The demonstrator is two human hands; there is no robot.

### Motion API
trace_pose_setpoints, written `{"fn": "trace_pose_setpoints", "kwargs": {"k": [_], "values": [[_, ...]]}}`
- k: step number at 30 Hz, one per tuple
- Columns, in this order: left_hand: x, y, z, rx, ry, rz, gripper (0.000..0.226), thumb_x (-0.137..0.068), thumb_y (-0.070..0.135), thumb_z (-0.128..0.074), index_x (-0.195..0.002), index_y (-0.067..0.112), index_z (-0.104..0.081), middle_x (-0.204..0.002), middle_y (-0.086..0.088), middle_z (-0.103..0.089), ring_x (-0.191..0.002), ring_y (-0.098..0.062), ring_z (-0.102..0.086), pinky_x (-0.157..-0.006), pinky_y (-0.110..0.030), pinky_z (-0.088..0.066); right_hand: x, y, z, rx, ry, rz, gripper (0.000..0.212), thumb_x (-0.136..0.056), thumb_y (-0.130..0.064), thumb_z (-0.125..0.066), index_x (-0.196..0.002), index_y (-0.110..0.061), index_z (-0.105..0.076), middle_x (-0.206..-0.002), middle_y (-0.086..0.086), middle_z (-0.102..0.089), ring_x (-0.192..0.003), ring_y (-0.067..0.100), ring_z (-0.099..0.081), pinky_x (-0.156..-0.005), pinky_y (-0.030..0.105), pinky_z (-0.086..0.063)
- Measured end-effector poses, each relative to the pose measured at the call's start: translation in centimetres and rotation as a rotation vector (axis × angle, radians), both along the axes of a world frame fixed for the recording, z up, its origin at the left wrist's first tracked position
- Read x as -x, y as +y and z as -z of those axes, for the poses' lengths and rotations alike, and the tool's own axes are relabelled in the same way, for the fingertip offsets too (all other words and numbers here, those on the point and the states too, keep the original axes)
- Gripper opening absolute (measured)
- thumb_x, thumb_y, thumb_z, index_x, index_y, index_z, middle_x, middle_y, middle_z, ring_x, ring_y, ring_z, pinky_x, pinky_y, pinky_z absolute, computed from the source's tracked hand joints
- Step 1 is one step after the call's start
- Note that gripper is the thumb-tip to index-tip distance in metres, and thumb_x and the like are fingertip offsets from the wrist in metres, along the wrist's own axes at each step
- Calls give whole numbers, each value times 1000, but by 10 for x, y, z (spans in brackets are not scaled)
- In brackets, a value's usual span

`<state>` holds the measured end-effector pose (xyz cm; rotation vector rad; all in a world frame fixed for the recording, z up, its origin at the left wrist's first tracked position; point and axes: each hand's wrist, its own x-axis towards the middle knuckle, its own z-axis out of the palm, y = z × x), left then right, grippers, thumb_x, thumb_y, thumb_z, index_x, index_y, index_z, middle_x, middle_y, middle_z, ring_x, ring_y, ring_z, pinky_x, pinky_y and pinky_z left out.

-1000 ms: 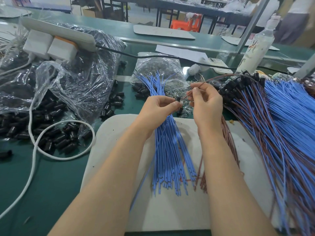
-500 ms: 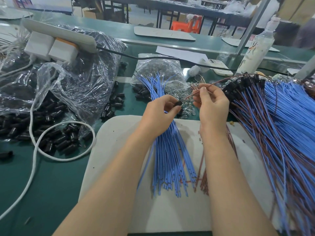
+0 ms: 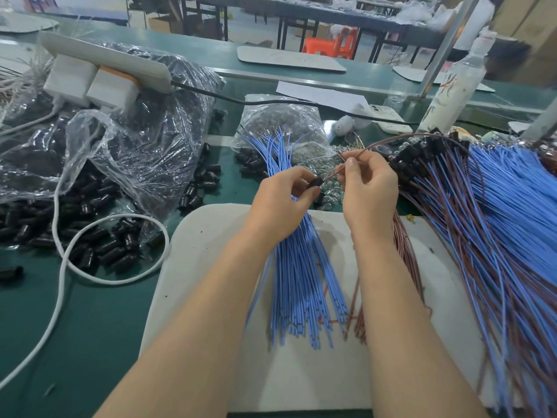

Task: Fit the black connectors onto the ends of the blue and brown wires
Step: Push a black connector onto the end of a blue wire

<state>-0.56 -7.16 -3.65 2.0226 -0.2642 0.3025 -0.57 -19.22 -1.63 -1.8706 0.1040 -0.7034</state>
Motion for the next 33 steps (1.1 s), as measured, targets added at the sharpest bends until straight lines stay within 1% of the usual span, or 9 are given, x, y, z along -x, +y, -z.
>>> {"fn": "trace_pose_setpoints", "kwargs": {"k": [4, 6, 10, 16, 19, 25, 28, 30, 33], "values": [[1, -1, 0, -26, -15, -1, 5, -89, 20, -64, -92, 23, -63, -72, 16, -59, -71, 0, -55, -72, -24, -45, 3, 2, -1, 106, -24, 0, 14, -94, -11, -50, -94, -11, -64, -80, -3, -64, -78, 13, -61, -76, 27, -50], [1, -1, 0, -45, -33, -4, 6, -89, 19, -63, -94, 20, -65, -77, 12, -62, -77, -7, -58, -77, -28, -48, 4, 3, -1, 149, -6, -31, 13, -94, -10, -51, -93, -11, -65, -80, -2, -64, -78, 14, -61, -74, 24, -47], [0, 0, 0, -77, -53, -3, 8, -88, 18, -63, -96, 16, -66, -87, 4, -66, -85, -15, -60, -83, -36, -50, 4, 4, -1, 161, 54, -85, 13, -93, -10, -52, -93, -9, -65, -80, -1, -64, -80, 16, -61, -78, 28, -48], [0, 0, 0, -78, -64, -32, 8, -89, 17, -62, -96, 15, -66, -87, 2, -66, -85, -17, -59, -83, -38, -49, 1, 2, -1, 8, 146, -98, 10, -89, -13, -57, -84, -14, -65, -81, 5, -69, -83, 24, -66, -84, 46, -52], [0, 0, -1, -69, -72, -37, 10, -89, 17, -62, -97, 14, -66, -89, 0, -66, -86, -19, -59, -83, -39, -49, 0, 0, 0, 8, 156, -102, 8, -88, -16, -62, -82, -12, -67, -80, 7, -70, -80, 24, -68, -83, 47, -54], [2, -1, -3, -62, -128, -33, 11, -89, 16, -61, -98, 15, -66, -90, -1, -65, -84, -18, -59, -80, -39, -49, 1, 0, 1, 15, 170, -139, 14, -86, -23, -67, -72, -26, -64, -74, -4, -69, -75, 13, -66, -79, 40, -56], [2, -1, -3, -54, -123, -23, 10, -90, 17, -61, -99, 16, -66, -91, 0, -65, -85, -16, -58, -81, -37, -49, 1, 1, -1, -116, 176, -161, 19, -94, -32, -56, -79, -26, -67, -79, -4, -71, -76, 11, -66, -81, 37, -56], [3, -1, -3, -49, -142, -19, 12, -90, 17, -62, -101, 16, -67, -92, 2, -66, -85, -13, -58, -81, -32, -48, 1, 4, -2, -189, 179, -175, 24, -99, -29, -46, -88, -26, -68, -87, -2, -71, -81, 12, -67, -86, 39, -55], [5, -3, -7, 15, -201, -5, 15, -88, 11, -63, -99, 17, -69, -88, 11, -65, -82, -6, -59, -78, -20, -46, 5, 13, -3, -184, 234, -256, 29, -101, -26, -43, -88, -26, -70, -89, 4, -73, -89, 20, -68, -89, 46, -53]]}}
